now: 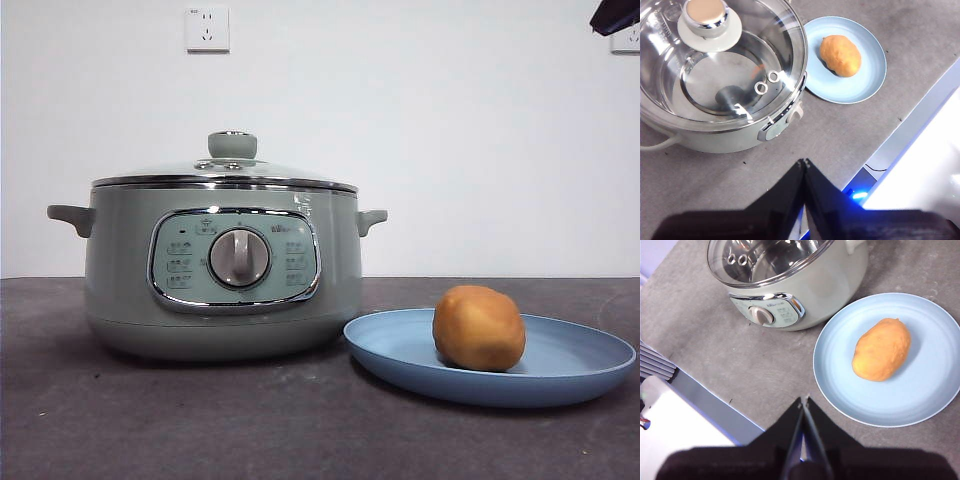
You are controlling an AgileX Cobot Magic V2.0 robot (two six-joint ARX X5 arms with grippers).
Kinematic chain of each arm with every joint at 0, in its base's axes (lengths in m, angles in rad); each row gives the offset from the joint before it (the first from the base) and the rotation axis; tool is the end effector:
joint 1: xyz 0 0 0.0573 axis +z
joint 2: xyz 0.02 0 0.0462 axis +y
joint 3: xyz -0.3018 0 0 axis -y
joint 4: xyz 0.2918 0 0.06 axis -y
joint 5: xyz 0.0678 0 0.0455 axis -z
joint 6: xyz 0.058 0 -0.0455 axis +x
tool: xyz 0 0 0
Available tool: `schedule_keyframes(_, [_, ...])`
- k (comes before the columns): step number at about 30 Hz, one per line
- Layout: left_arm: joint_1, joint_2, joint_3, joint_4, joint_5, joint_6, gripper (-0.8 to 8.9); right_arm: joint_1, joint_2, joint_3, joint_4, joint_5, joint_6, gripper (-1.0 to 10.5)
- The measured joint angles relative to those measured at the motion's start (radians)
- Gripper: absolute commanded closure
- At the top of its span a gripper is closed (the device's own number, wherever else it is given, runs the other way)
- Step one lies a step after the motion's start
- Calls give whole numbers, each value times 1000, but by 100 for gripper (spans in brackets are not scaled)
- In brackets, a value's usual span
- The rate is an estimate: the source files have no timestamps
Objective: Take the potato out from the steamer,put the potato on the plate,close the lid
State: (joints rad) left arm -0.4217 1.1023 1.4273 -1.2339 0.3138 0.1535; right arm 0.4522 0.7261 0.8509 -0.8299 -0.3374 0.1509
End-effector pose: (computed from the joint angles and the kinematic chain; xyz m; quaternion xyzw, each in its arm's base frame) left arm 0.1904 -0.1050 0.4258 0.0879 0.4123 -0.3557 0.8341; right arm 0.1443 0.0914 0.3203 0.0455 0.3710 0.3340 0.8653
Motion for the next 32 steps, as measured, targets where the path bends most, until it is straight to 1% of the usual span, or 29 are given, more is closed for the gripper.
schedule_keyframes(3, [0,-2,0,23,-31,8,817,0,0,0,0,0,0,947])
schedule_keyframes(6, [25,-29,-2,149,-48,39,817,0,1,0,0,0,0,946])
schedule_keyframes(9, [78,-95,-21,357,-44,71,817,0,1,0,0,0,0,946])
schedule_keyframes(11, [130,-168,-70,541,-29,82,817,0,1,0,0,0,0,946])
schedule_keyframes(13, [171,-226,-126,672,-12,86,817,0,1,0,0,0,0,946])
schedule_keyframes(14, [201,-268,-176,760,-6,89,817,0,1,0,0,0,0,946])
schedule_keyframes(17, [278,-372,-318,936,-6,90,817,0,1,0,0,0,0,946])
schedule_keyframes(20, [349,-489,-485,1073,-8,90,817,0,1,0,0,0,0,946])
schedule_keyframes(24, [418,-628,-689,1159,-65,90,817,0,1,0,0,0,0,946])
schedule_keyframes(26, [439,-688,-783,1166,-97,85,817,0,1,0,0,0,0,947])
schedule_keyframes(32, [467,-839,-1020,1174,-129,35,817,0,1,0,0,0,0,946])
